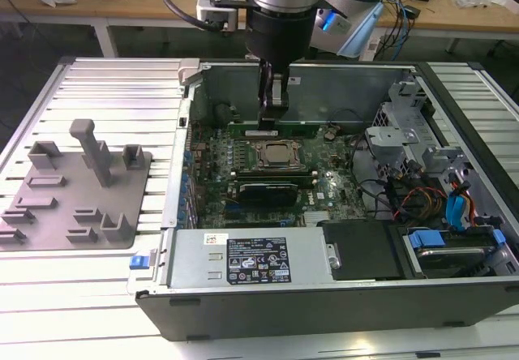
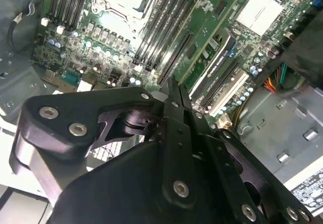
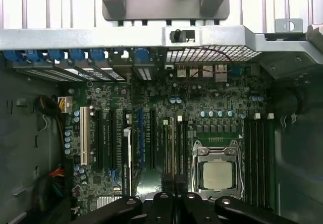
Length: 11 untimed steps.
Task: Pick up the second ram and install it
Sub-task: 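Pick up the second ram and move it above second insertion slot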
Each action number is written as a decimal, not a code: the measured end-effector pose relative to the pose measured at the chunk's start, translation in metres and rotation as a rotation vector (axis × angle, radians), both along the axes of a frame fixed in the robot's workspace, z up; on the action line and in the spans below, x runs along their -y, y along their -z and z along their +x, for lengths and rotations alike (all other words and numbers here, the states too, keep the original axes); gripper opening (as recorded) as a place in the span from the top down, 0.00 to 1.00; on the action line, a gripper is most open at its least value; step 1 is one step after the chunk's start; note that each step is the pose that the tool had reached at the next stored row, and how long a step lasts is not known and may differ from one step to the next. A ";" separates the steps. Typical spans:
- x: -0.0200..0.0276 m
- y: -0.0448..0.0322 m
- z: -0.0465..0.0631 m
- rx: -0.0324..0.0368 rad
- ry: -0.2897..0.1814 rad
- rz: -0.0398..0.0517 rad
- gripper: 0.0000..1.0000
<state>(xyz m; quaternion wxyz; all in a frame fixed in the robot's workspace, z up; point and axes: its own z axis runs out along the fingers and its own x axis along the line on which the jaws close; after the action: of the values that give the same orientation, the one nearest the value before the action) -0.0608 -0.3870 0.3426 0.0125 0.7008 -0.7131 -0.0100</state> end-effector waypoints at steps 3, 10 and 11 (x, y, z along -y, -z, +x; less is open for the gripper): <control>-0.0031 0.0061 0.000 0.0000 0.000 0.0001 0.91; -0.0087 0.0156 0.000 -0.0001 0.000 0.0003 0.91; -0.0091 0.0169 0.000 0.0000 0.000 0.0004 0.91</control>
<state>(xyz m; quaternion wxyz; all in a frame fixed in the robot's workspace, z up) -0.0605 -0.3779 0.3257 0.0123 0.7008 -0.7131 -0.0101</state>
